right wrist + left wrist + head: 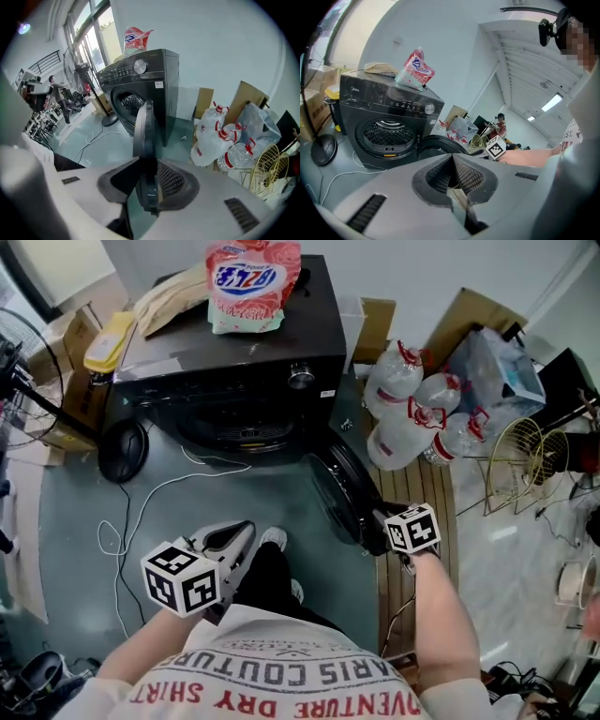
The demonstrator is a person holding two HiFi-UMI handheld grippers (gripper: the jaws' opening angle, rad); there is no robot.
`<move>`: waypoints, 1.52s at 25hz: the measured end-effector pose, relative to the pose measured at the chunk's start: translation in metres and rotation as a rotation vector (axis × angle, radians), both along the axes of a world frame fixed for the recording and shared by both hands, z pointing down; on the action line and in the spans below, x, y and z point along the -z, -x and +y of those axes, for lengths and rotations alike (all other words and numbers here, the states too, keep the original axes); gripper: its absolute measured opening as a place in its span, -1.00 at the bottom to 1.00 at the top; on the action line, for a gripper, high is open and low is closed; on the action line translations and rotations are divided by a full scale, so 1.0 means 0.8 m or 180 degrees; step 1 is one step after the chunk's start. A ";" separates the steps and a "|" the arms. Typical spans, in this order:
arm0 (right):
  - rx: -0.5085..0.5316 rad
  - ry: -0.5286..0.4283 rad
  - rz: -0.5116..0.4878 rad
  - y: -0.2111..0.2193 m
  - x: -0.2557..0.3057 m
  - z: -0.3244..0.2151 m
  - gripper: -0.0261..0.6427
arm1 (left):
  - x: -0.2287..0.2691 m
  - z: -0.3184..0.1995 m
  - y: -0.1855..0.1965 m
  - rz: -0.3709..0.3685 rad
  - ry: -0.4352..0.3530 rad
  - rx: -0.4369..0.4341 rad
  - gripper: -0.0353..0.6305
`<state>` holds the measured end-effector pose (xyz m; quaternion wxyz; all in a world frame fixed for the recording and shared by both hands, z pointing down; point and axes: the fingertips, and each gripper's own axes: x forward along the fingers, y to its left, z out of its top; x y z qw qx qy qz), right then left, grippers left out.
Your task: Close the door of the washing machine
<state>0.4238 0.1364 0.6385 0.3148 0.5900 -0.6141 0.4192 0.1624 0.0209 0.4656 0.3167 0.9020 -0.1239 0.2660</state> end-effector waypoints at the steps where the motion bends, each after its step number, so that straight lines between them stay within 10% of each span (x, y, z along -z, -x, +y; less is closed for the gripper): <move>1: -0.0023 0.0007 -0.0057 0.010 -0.001 0.000 -0.56 | 0.002 0.002 0.007 0.0002 0.0006 0.0058 -0.81; 20: -0.0897 -0.0106 -0.1037 0.201 -0.015 -0.068 -0.45 | 0.016 -0.037 0.179 0.0033 0.0033 0.0581 -0.81; 38: -0.1484 -0.0364 -0.1210 0.331 -0.013 -0.208 -0.47 | 0.008 -0.143 0.339 -0.0047 0.0015 0.0566 -0.81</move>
